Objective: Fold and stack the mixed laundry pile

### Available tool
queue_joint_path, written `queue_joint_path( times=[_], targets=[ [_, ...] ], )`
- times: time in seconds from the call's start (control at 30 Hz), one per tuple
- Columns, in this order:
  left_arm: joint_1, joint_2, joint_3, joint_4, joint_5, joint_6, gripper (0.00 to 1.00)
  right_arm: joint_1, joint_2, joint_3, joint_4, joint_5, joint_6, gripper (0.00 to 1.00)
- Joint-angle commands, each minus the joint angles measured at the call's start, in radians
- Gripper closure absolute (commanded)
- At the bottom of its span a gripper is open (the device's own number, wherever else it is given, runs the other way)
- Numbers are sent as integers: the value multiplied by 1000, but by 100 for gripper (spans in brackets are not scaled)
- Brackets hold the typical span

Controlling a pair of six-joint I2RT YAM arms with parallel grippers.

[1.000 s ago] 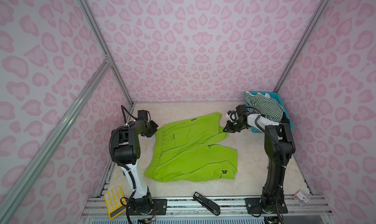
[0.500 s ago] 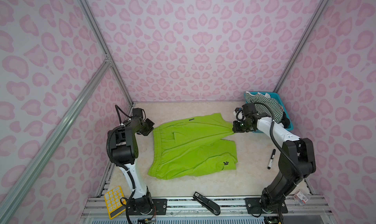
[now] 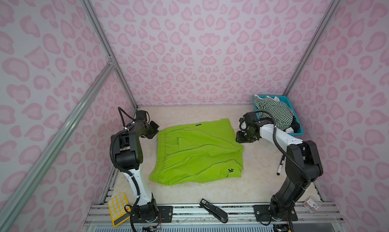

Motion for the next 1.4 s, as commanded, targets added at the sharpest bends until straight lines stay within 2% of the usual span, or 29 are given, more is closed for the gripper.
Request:
queue_joint_path(
  times=[0.0, 0.23, 0.4, 0.53, 0.67, 0.8, 0.87, 0.93, 1.03, 1.13, 1.23, 1.37],
  targets=[
    [0, 19, 25, -23, 12, 15, 98, -9, 85, 83, -2, -19, -16, 53],
    [0, 30, 34, -34, 11, 18, 98, 12, 323, 305, -50, -98, 15, 76],
    [0, 41, 35, -44, 28, 16, 98, 20, 437, 414, -100, -95, 35, 82],
    [1, 37, 64, -45, 29, 13, 98, 16, 563, 576, -182, -72, 37, 84],
    [0, 26, 67, -61, 23, 17, 98, 11, 709, 838, -305, -44, 31, 84],
    [-2, 3, 62, -64, 10, 21, 97, -1, 908, 1243, -450, -36, 32, 84],
    [-2, -10, 62, -70, 4, 30, 92, -8, 1003, 1462, -512, -52, 35, 84],
    [-2, -30, 62, -83, -9, 47, 81, -8, 1036, 1591, -547, -52, 21, 82],
    [-3, -85, 52, -100, -60, 70, 62, 7, 930, 1522, -527, 2, -42, 72],
    [-3, -154, 49, -130, -120, 92, 44, 34, 687, 1182, -373, 66, -110, 62],
    [-6, -216, 57, -183, -154, 115, 38, 39, 411, 812, -194, 59, -91, 56],
    [-34, -315, 22, -282, -218, 149, 37, 39, 149, 502, -166, 59, -46, 51]
  ],
)
